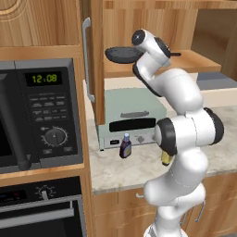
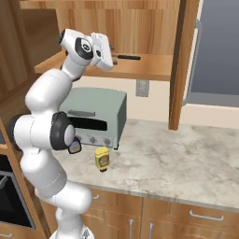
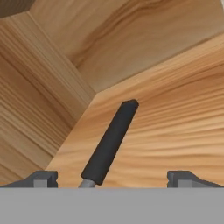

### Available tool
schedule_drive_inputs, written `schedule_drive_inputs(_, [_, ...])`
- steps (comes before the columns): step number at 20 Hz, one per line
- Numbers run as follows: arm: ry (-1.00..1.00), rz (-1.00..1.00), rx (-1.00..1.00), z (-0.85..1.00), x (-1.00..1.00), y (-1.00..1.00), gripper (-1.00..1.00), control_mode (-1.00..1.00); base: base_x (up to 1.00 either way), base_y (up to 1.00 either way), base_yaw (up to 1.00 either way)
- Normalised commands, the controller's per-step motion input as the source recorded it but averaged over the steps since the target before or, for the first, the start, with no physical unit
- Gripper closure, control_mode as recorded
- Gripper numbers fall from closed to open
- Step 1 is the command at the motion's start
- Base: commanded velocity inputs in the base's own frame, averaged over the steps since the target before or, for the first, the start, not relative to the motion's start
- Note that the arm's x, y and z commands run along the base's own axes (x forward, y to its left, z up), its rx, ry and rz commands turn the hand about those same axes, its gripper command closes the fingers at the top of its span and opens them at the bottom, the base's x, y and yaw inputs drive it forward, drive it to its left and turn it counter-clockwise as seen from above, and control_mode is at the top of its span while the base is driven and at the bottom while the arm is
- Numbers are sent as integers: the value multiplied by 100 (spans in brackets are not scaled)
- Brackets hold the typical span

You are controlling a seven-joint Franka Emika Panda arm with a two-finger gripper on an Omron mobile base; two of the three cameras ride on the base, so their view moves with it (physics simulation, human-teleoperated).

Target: Pick the pan from the cabinet and place it on the stove. Then turn on the stove burner for the pan.

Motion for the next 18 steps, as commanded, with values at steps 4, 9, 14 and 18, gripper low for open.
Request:
schedule_drive_inputs(4, [0, 0, 6, -17, 31, -8, -100, -100, 0, 0, 0])
schedule_drive_inputs(9, [0, 0, 4, -19, 31, -5, -100, -100, 0, 0, 0])
schedule_drive_inputs(14, [0, 0, 3, -24, 17, -14, -100, -100, 0, 0, 0])
schedule_drive_inputs(18, [0, 0, 4, -23, 11, -18, -100, -100, 0, 0, 0])
